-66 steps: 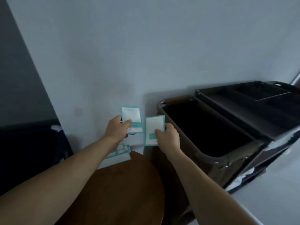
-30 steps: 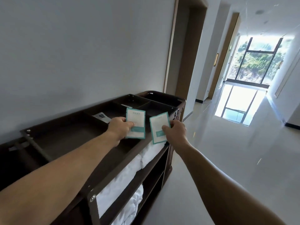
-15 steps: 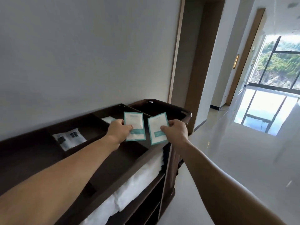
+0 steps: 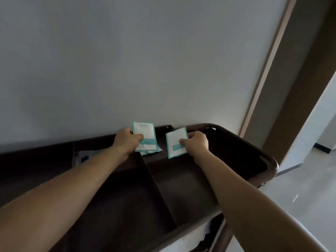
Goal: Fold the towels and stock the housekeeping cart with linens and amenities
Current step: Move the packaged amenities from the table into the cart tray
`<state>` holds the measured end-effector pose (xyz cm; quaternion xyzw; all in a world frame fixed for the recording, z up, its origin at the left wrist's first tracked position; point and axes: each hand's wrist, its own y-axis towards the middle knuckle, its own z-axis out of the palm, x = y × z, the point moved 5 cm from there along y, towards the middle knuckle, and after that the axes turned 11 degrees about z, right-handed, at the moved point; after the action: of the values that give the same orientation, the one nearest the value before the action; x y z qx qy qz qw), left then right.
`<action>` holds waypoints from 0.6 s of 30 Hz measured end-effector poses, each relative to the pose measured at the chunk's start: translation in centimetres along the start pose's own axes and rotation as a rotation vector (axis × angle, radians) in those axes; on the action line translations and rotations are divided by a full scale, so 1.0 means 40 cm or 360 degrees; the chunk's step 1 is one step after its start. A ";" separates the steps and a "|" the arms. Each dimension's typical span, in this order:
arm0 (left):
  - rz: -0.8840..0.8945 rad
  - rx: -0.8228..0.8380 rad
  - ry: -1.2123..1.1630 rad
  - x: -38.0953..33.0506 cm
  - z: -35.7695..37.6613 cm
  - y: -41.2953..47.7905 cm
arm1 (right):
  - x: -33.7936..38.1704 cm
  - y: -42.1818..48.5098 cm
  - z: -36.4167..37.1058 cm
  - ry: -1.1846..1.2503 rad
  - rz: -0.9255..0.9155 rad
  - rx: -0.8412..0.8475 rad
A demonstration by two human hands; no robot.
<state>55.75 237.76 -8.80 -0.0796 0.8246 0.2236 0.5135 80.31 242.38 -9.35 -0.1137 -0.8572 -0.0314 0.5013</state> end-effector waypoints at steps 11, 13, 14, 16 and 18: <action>-0.0198 -0.0238 0.0109 0.134 0.026 0.170 | 0.011 0.310 0.282 -0.0297 0.0028 0.0412; -0.0249 -0.0332 0.0128 0.149 0.014 0.174 | 0.003 0.346 0.338 -0.0301 0.0068 0.0500; -0.0284 -0.0377 0.0166 0.155 0.008 0.174 | -0.001 0.360 0.362 -0.0312 0.0087 0.0542; -0.0348 -0.0452 0.0218 0.168 0.005 0.173 | -0.011 0.385 0.401 -0.0356 0.0087 0.0620; -0.0381 -0.0503 0.0221 0.176 0.013 0.176 | -0.021 0.405 0.426 -0.0450 0.0083 0.0687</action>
<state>50.39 244.95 -13.19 -0.2718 0.7974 0.2815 0.4594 69.86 260.87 -19.48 -0.0295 -0.9025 0.1812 0.3897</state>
